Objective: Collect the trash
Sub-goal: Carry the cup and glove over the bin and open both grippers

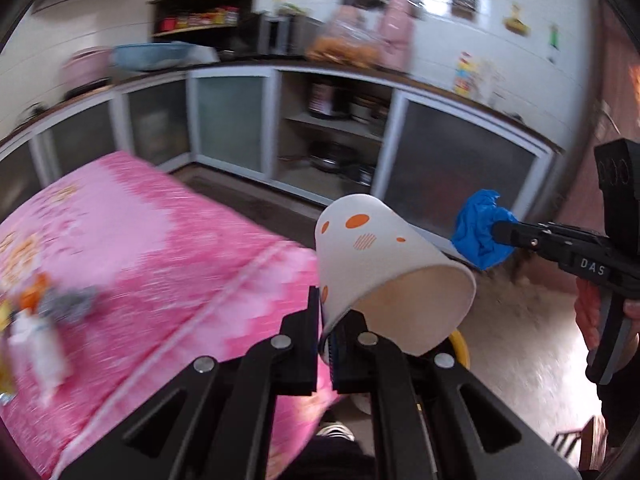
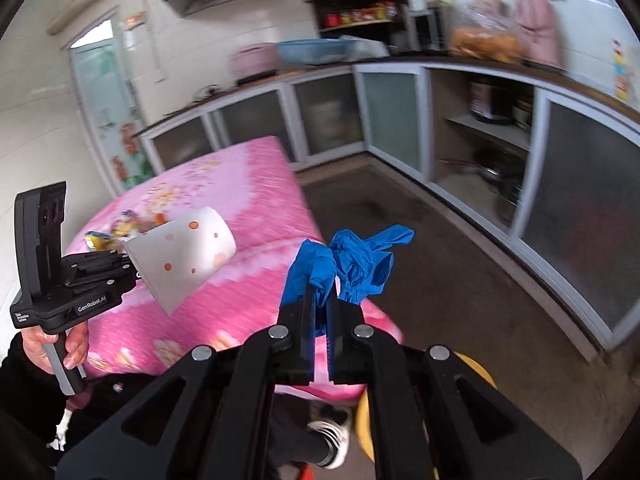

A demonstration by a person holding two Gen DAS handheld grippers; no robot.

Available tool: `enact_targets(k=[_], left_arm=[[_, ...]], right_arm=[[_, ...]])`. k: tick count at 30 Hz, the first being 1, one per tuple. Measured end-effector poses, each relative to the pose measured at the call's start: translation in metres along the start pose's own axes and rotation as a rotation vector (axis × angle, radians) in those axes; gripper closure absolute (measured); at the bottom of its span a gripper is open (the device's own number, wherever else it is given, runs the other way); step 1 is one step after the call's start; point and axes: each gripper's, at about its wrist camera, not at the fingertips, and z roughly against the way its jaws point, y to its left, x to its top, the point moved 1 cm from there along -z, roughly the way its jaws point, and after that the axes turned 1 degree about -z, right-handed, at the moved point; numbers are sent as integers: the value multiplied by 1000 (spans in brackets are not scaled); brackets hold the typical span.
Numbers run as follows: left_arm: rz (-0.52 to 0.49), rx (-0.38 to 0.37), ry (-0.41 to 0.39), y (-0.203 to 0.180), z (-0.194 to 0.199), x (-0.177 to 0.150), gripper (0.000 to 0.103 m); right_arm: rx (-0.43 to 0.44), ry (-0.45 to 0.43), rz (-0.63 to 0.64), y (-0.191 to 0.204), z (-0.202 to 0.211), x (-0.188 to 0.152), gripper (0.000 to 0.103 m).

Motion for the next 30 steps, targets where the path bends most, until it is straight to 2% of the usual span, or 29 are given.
enact_targets(k=[5, 12, 19, 26, 27, 28, 29, 30], left_arm=[[-73, -86, 71, -52, -55, 3, 100], [-123, -137, 172, -99, -117, -5, 100], [-190, -135, 287, -130, -175, -19, 100], [-195, -107, 333, -134, -207, -23, 99], [-195, -100, 334, -135, -208, -23, 92], [-192, -96, 337, -135, -209, -23, 71], [-184, -91, 338, -135, -209, -23, 57], [-168, -82, 323, -133, -208, -22, 31]], right_arm=[[-72, 53, -64, -44, -5, -29, 100], [-167, 159, -138, -92, -23, -72, 100], [-220, 257, -180, -124, -48, -110, 100], [-223, 360, -203, -142, -77, -130, 99], [-237, 376, -205, -145, -81, -133, 98], [-254, 396, -202, -148, -85, -135, 98], [-265, 417, -198, -150, -87, -136, 96], [-274, 436, -199, -153, -89, -139, 95]])
